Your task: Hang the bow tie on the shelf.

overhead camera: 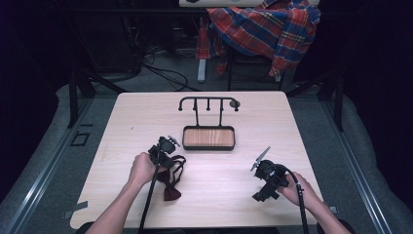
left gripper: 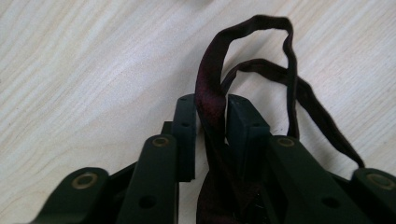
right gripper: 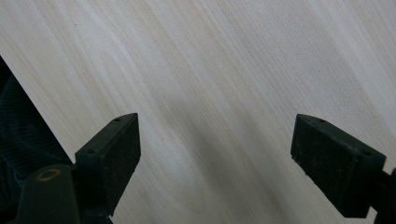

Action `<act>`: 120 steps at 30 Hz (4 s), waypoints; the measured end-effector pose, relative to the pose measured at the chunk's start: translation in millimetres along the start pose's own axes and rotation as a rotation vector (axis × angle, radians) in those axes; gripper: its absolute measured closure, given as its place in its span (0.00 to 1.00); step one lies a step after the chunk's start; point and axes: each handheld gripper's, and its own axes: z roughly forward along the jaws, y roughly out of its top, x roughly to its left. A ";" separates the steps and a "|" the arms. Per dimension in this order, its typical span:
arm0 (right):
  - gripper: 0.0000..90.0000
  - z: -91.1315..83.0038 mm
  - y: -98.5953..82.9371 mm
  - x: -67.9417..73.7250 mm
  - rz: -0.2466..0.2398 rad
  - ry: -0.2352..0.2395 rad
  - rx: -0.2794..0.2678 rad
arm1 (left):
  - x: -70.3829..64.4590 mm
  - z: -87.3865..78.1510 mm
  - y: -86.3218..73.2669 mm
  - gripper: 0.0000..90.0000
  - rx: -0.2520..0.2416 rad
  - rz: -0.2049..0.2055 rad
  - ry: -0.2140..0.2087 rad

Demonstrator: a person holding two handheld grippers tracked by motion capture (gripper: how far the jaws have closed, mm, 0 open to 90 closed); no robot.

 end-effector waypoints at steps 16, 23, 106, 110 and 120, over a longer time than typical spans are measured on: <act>0.18 -0.4 -1.2 -4.8 0.009 -0.009 0.000 | 0.7 1.1 -3.2 0.97 0.031 0.031 0.004; 0.18 -0.6 -1.7 -4.8 0.007 -0.005 0.000 | 1.5 -1.1 -4.5 0.98 0.029 0.030 -0.005; 0.18 -4.0 -6.4 -6.3 0.024 -0.008 -0.003 | 26.2 -91.6 0.7 0.98 -0.274 -0.054 0.043; 0.18 -3.8 -6.4 -6.0 0.027 -0.003 -0.005 | 26.9 -94.7 4.6 0.98 -0.284 -0.053 0.039; 0.18 -4.4 -6.9 -6.1 0.025 0.000 -0.005 | 27.7 -101.5 15.6 0.98 -0.298 -0.052 0.050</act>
